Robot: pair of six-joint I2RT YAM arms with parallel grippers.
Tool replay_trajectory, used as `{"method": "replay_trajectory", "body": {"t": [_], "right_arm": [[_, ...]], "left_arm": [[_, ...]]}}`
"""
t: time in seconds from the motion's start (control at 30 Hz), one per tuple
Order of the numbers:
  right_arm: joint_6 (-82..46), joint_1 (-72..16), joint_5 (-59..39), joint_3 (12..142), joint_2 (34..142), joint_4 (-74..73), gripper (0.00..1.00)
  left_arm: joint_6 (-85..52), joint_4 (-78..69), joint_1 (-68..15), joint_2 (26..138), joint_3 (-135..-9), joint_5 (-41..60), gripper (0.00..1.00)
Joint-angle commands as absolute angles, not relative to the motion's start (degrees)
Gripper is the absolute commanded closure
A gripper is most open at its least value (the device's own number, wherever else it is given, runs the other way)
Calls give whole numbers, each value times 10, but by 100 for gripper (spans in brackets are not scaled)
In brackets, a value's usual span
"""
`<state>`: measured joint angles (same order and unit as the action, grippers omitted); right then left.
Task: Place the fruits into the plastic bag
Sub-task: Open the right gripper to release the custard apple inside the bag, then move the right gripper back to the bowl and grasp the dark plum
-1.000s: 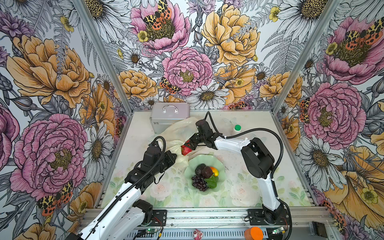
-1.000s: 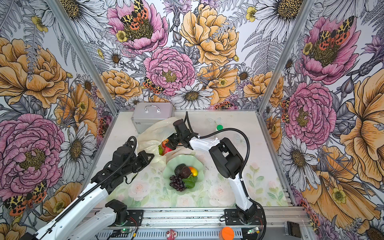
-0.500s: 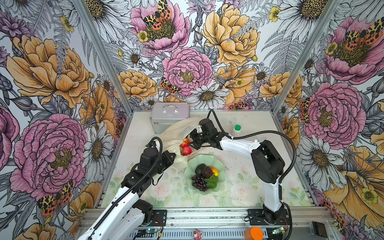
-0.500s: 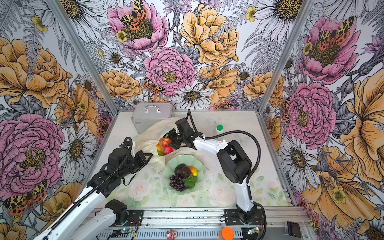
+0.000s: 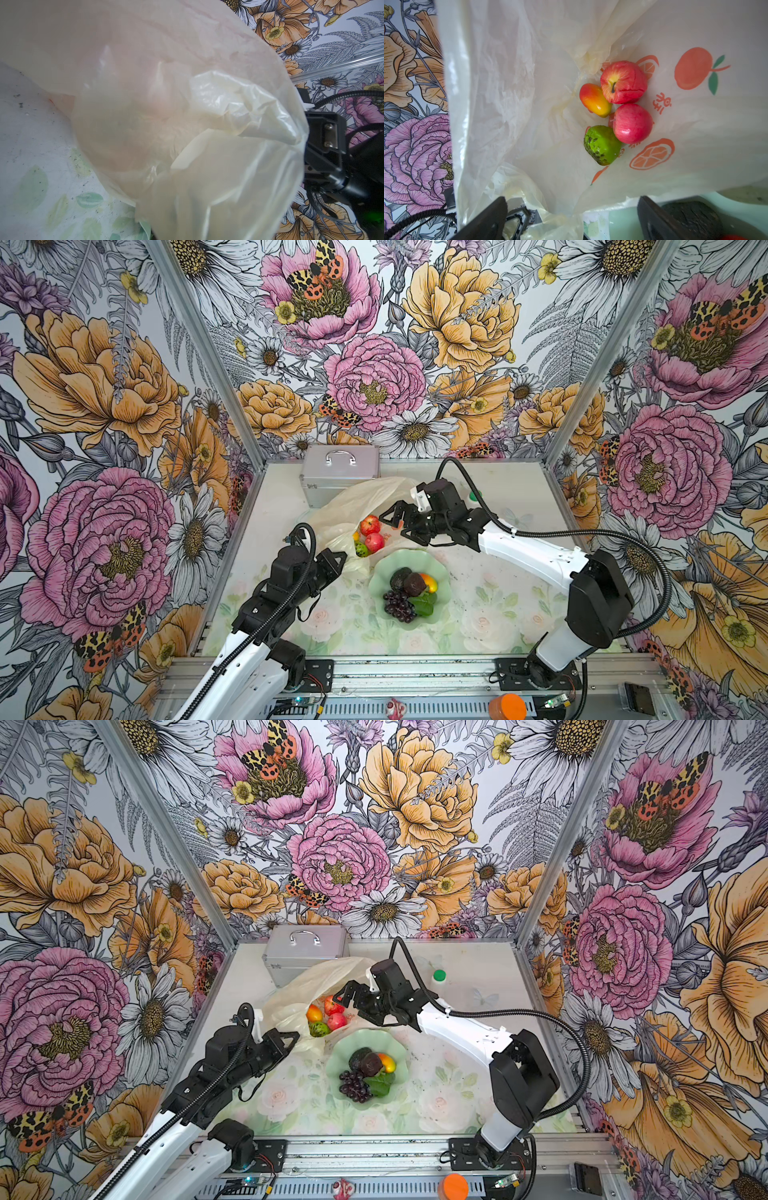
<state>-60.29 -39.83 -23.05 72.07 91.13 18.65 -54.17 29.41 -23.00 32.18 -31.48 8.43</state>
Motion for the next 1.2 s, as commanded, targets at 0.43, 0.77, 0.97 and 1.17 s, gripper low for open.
{"method": "replay_trajectory", "body": {"t": [0.43,0.77,0.97,1.17], "right_arm": [[-96,-419,-144,642,773,368,2],[55,-449,-135,633,839,369,15],[63,-478,-141,622,866,373,16],[49,-482,-157,606,879,373,18]], "left_arm": [[-554,377,-224,231,-289,89,100],[-565,380,-225,220,-288,80,100],[-569,380,-225,223,-288,74,100],[-570,380,-225,229,-284,70,100]]}}
